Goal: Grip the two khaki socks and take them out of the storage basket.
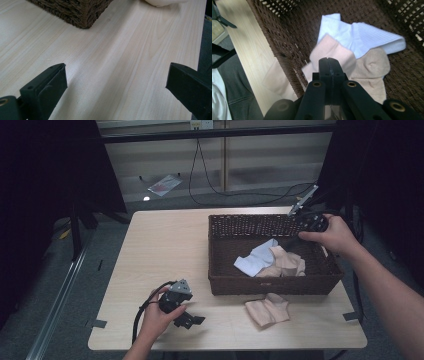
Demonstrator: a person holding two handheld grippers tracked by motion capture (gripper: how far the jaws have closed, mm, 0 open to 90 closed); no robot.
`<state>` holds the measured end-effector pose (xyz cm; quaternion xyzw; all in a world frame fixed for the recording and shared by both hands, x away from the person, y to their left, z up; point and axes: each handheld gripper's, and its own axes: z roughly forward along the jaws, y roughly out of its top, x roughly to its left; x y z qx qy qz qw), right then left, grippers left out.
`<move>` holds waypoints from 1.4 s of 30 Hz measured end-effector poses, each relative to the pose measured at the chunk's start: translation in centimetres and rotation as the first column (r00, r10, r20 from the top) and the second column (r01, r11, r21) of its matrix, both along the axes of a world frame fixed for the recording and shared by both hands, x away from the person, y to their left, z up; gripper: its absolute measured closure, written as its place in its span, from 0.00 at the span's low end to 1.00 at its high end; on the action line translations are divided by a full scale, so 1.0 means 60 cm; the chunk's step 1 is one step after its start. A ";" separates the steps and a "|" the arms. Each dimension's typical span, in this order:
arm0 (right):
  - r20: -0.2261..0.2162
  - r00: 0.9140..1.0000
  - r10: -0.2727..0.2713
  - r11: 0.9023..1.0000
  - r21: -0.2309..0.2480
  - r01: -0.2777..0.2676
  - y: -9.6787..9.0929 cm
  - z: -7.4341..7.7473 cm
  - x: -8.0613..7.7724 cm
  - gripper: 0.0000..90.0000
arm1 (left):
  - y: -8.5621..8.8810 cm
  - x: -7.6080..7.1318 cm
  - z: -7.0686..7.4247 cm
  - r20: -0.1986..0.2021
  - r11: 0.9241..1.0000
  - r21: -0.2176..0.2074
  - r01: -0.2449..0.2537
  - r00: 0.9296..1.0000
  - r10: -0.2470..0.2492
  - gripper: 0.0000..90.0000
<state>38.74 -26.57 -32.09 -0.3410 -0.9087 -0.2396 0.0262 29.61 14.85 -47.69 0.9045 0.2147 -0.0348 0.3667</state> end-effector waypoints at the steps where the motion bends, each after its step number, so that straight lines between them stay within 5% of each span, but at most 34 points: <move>1: 0.003 1.000 -0.001 1.000 0.005 0.001 -0.002 0.008 -0.001 1.00 | 0.000 0.000 0.000 0.000 1.000 -0.001 0.000 1.000 0.000 0.03; 9: -0.002 1.000 -0.011 1.000 -0.010 0.011 -0.011 0.041 -0.004 1.00 | -0.003 -0.003 0.001 0.015 1.000 0.022 -0.020 1.000 0.020 0.03; 11: 0.000 1.000 -0.016 1.000 -0.012 0.016 -0.011 0.038 -0.004 1.00 | -0.002 -0.001 -0.001 -0.002 1.000 -0.006 0.001 1.000 -0.001 0.03; 13: 0.012 1.000 -0.018 1.000 -0.013 0.018 -0.007 0.018 -0.003 0.94 | -0.002 -0.002 0.000 -0.001 1.000 0.000 -0.001 1.000 0.001 0.03; 14: 0.013 1.000 -0.026 1.000 -0.012 0.026 -0.005 0.007 -0.002 0.79 | -0.002 -0.002 0.000 0.000 1.000 -0.002 0.000 1.000 0.000 0.03; 15: 0.013 1.000 -0.026 1.000 -0.012 0.026 -0.005 0.007 -0.002 0.79 | -0.002 -0.002 0.000 0.000 1.000 -0.002 0.000 1.000 0.000 0.03; 16: -0.003 1.000 -0.026 0.999 -0.022 0.026 -0.001 -0.020 0.000 0.63 | -0.001 -0.001 0.000 0.004 1.000 0.000 0.000 1.000 0.000 0.03; 17: -0.003 1.000 -0.026 0.999 -0.022 0.026 -0.001 -0.020 0.000 0.63 | -0.001 -0.001 0.000 0.004 1.000 0.000 0.000 1.000 0.000 0.03; 18: 0.002 1.000 -0.030 0.998 -0.062 0.030 0.006 -0.048 0.000 0.49 | 0.000 -0.001 0.001 0.006 1.000 0.005 -0.003 1.000 0.003 0.03; 19: 0.002 1.000 -0.030 0.998 -0.062 0.030 0.006 -0.048 0.000 0.49 | 0.000 -0.001 0.001 0.006 1.000 0.005 -0.003 1.000 0.003 0.03; 21: -0.019 1.000 -0.019 0.994 -0.105 0.017 0.014 -0.088 0.003 0.36 | -0.001 -0.001 0.001 0.004 1.000 0.008 -0.003 1.000 0.003 0.03; 28: -0.095 0.994 -0.048 0.978 -0.209 0.027 0.016 -0.150 0.017 0.22 | 0.001 0.001 0.000 0.004 1.000 0.009 0.003 1.000 -0.003 0.03; 32: -0.090 0.994 -0.068 0.969 -0.242 0.044 0.011 -0.170 0.022 0.19 | 0.001 0.000 0.002 0.010 1.000 0.018 0.006 1.000 -0.006 0.03; 36: -0.112 0.989 -0.095 0.963 -0.263 0.063 0.002 -0.186 0.025 0.20 | 0.001 -0.002 0.002 0.007 1.000 0.013 -0.003 1.000 0.002 0.03; 40: -0.168 0.980 -0.108 0.971 -0.230 0.067 -0.006 -0.197 0.026 0.29 | 0.001 -0.001 0.002 0.009 1.000 0.011 -0.007 1.000 0.007 0.03; 41: -0.184 0.978 -0.099 0.972 -0.227 0.056 -0.008 -0.200 0.024 0.63 | 0.001 -0.001 0.002 0.007 1.000 0.010 -0.005 1.000 0.005 0.03; 42: -0.192 0.977 -0.093 0.978 -0.204 0.053 -0.007 -0.197 0.021 0.83 | 0.001 -0.001 0.002 0.008 1.000 0.011 -0.005 1.000 0.005 0.03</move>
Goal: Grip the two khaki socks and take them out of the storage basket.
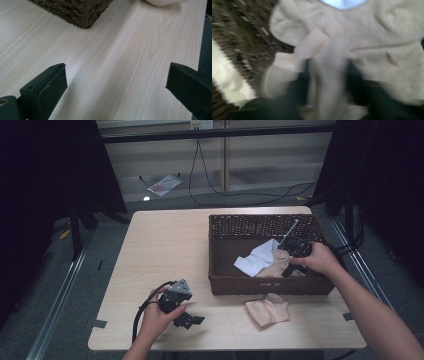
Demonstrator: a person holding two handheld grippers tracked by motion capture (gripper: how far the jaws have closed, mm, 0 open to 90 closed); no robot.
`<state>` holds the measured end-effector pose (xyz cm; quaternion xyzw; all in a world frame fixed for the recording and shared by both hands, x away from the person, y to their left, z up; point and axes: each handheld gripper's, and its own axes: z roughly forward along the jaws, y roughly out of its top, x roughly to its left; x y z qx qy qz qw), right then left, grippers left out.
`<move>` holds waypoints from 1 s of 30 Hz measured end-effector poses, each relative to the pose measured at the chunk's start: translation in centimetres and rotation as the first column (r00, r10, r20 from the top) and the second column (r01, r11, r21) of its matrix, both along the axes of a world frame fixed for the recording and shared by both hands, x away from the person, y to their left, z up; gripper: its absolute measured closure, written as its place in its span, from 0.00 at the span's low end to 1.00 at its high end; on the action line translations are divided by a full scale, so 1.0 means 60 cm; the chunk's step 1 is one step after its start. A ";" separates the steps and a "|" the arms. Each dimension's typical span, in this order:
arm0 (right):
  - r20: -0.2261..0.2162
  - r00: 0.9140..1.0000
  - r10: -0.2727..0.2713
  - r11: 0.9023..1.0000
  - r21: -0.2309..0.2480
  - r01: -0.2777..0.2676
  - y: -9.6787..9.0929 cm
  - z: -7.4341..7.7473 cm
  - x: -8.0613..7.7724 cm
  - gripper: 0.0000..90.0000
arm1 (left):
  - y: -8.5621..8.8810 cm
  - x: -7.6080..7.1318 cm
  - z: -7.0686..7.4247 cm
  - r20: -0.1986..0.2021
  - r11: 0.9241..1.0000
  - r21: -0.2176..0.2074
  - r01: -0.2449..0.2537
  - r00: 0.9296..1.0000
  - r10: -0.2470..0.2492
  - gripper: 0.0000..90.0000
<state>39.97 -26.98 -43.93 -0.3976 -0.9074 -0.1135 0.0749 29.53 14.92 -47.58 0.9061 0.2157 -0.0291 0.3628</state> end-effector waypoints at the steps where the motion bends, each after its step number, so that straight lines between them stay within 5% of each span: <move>1: 0.014 1.000 0.011 1.000 0.015 -0.011 0.001 0.003 -0.002 0.92 | 0.000 0.000 0.000 0.000 1.000 -0.001 -0.001 1.000 0.001 0.03; 7: 0.009 1.000 0.025 0.998 0.055 -0.025 0.000 0.019 -0.007 0.96 | 0.001 0.000 0.001 0.002 1.000 -0.003 -0.002 1.000 0.002 0.03; 20: 0.147 0.989 0.024 0.990 0.136 -0.044 -0.022 0.168 -0.030 0.96 | -0.002 -0.001 0.001 0.003 1.000 -0.008 0.003 1.000 -0.003 0.03; 30: 0.184 0.982 0.033 0.982 0.176 -0.066 -0.025 0.234 -0.041 0.96 | -0.002 0.000 0.000 0.000 1.000 -0.010 0.001 1.000 -0.001 0.03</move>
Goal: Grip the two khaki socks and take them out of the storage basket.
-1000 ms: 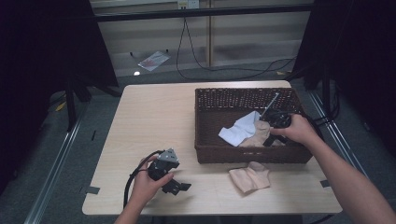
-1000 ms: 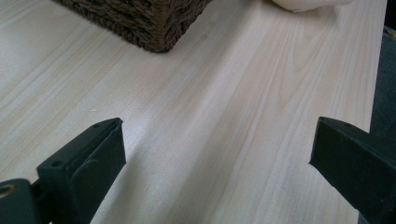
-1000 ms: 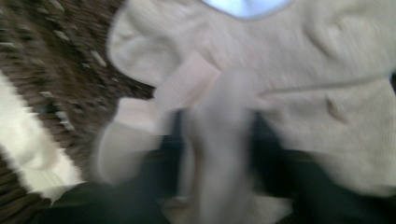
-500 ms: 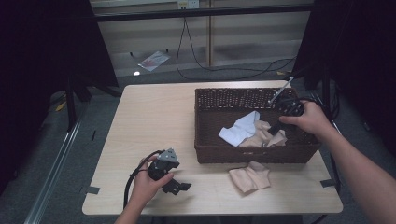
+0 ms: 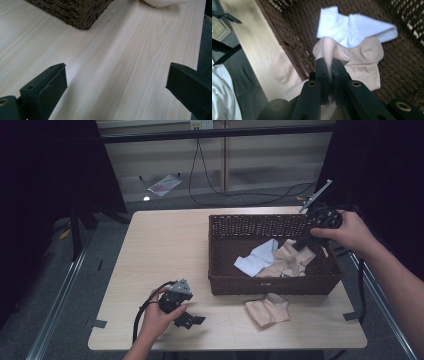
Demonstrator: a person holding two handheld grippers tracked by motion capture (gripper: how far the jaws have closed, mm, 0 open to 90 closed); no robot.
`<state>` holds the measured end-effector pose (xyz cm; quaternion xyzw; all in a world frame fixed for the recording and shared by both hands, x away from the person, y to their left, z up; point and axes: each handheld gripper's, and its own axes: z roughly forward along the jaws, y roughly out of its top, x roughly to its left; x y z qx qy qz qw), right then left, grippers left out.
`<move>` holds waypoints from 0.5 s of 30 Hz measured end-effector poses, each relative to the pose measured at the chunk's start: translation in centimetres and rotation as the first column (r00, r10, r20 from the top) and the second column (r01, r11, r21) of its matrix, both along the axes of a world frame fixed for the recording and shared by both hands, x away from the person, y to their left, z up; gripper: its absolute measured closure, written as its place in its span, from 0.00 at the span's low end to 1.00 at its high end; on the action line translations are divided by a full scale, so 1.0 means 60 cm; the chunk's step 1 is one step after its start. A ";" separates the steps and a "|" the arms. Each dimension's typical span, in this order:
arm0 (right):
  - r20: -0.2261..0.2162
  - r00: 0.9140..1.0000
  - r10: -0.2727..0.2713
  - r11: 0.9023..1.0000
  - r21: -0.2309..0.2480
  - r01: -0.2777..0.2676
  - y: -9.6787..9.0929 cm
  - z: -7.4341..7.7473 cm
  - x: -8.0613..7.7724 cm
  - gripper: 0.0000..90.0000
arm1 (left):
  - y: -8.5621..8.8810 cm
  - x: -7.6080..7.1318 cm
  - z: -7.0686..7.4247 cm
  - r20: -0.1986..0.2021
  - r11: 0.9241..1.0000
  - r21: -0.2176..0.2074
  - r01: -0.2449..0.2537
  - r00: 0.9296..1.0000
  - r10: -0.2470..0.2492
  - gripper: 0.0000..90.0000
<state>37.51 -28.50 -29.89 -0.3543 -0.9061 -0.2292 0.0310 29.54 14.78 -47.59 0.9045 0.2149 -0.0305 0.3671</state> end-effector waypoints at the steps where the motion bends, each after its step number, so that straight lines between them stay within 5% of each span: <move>1: 0.011 1.000 0.002 1.000 0.003 -0.002 0.000 0.010 -0.003 0.96 | 0.000 0.000 0.001 0.003 1.000 0.010 -0.003 1.000 0.002 0.03; 7: 0.023 0.999 0.049 0.998 0.030 -0.050 0.005 0.050 -0.022 0.96 | 0.001 -0.001 0.001 -0.002 1.000 0.001 0.003 1.000 -0.003 0.03; 15: 0.041 0.989 0.141 0.988 0.054 -0.143 0.024 0.060 -0.054 0.96 | 0.004 -0.005 0.003 0.005 1.000 0.007 -0.008 1.000 0.008 0.03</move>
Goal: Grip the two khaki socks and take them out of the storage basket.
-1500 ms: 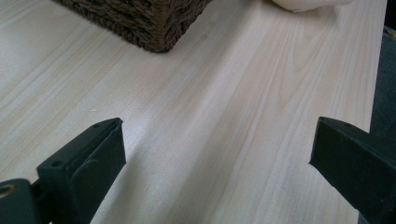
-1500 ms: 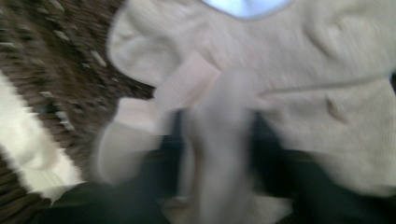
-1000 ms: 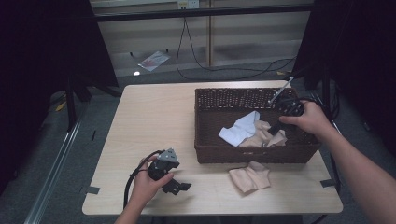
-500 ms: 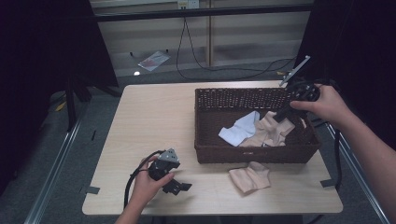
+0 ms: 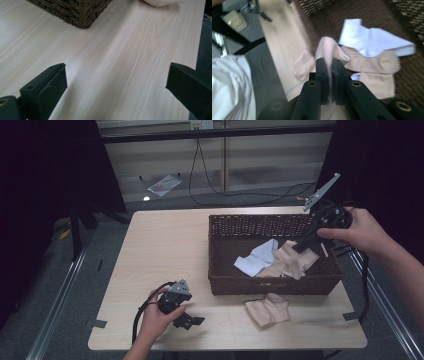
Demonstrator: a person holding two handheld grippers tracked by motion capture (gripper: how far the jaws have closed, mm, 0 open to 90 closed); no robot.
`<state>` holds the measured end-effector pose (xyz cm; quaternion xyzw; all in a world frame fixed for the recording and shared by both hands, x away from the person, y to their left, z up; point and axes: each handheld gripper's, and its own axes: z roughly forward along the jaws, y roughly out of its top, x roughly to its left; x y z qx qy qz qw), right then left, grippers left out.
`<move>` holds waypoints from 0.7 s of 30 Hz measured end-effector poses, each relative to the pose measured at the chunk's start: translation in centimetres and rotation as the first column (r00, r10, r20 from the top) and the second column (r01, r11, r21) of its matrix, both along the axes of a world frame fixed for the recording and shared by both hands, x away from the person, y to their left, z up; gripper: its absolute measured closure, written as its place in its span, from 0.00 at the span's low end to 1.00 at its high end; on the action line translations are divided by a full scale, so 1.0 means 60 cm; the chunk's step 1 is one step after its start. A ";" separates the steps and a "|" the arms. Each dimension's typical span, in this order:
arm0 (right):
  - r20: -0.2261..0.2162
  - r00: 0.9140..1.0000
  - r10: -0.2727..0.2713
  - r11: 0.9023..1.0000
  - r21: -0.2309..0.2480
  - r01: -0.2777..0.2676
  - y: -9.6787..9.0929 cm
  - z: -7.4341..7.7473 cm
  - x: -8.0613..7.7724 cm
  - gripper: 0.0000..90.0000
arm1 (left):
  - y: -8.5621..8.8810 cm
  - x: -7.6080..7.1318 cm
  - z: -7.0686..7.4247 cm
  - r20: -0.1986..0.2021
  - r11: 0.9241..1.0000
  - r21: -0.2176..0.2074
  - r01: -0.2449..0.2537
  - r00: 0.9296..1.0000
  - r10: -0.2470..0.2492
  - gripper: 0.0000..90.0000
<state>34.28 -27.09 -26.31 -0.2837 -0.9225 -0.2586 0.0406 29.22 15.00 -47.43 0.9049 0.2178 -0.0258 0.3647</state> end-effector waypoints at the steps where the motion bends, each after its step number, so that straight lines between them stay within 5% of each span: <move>1: 0.000 1.000 0.025 1.000 -0.004 -0.025 0.008 -0.003 -0.009 0.96 | 0.002 0.000 0.000 -0.001 1.000 -0.003 0.001 1.000 -0.001 0.03; 9: 0.007 0.994 0.105 0.994 -0.007 -0.105 0.038 -0.044 -0.044 0.96 | 0.002 0.000 -0.001 -0.004 1.000 -0.014 0.004 1.000 -0.004 0.03; 18: 0.007 0.993 0.117 0.992 -0.038 -0.117 0.056 -0.103 -0.058 0.95 | 0.001 0.001 0.001 0.004 1.000 0.008 0.004 1.000 -0.004 0.03; 21: -0.008 0.993 0.121 0.992 -0.037 -0.121 0.065 -0.129 -0.064 0.78 | 0.002 0.002 0.001 0.001 1.000 0.007 0.010 1.000 -0.010 0.03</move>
